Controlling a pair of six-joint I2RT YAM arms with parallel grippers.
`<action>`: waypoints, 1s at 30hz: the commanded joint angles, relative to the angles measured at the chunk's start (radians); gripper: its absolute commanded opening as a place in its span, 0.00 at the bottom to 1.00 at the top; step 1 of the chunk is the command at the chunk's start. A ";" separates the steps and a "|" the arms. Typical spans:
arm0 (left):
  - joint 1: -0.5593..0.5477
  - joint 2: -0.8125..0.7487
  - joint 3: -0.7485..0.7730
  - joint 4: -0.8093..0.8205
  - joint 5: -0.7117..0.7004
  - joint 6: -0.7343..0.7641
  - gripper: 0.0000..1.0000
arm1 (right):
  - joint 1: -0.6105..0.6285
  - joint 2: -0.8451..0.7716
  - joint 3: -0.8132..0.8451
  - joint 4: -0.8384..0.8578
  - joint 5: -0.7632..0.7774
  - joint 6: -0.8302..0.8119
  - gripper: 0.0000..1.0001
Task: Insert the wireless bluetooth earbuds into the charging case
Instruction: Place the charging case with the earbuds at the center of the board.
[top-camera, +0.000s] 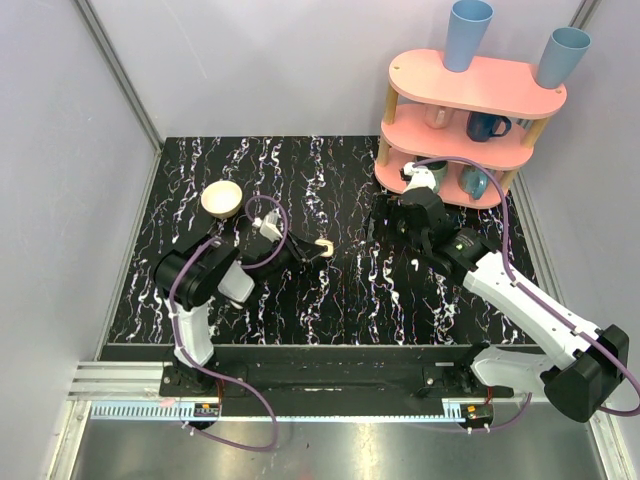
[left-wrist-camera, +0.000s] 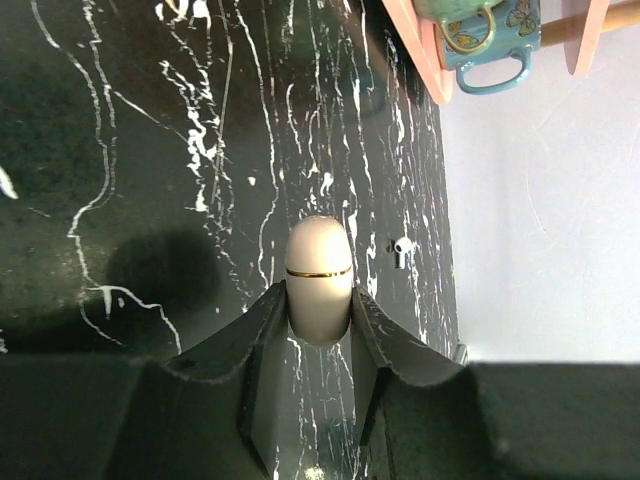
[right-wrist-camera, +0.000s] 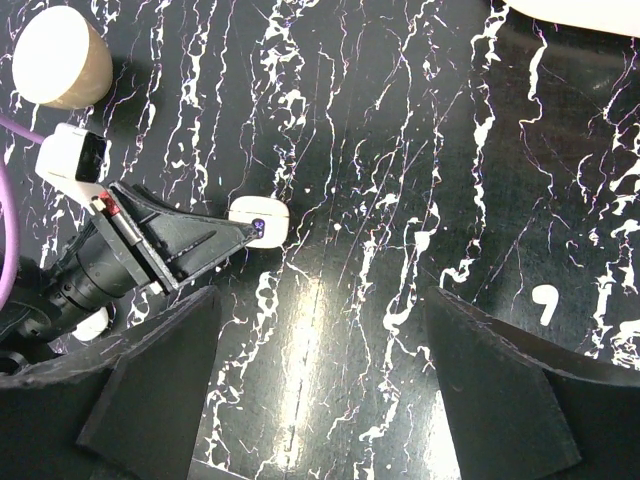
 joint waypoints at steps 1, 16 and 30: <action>0.016 0.015 0.008 0.135 -0.045 -0.026 0.14 | -0.006 -0.026 0.010 0.015 -0.019 0.008 0.89; 0.041 0.055 -0.002 0.129 -0.008 -0.038 0.29 | -0.008 -0.030 0.003 0.038 -0.054 -0.011 0.90; 0.041 -0.094 -0.002 -0.146 -0.051 0.102 0.51 | -0.008 -0.039 -0.016 0.062 -0.078 -0.014 0.90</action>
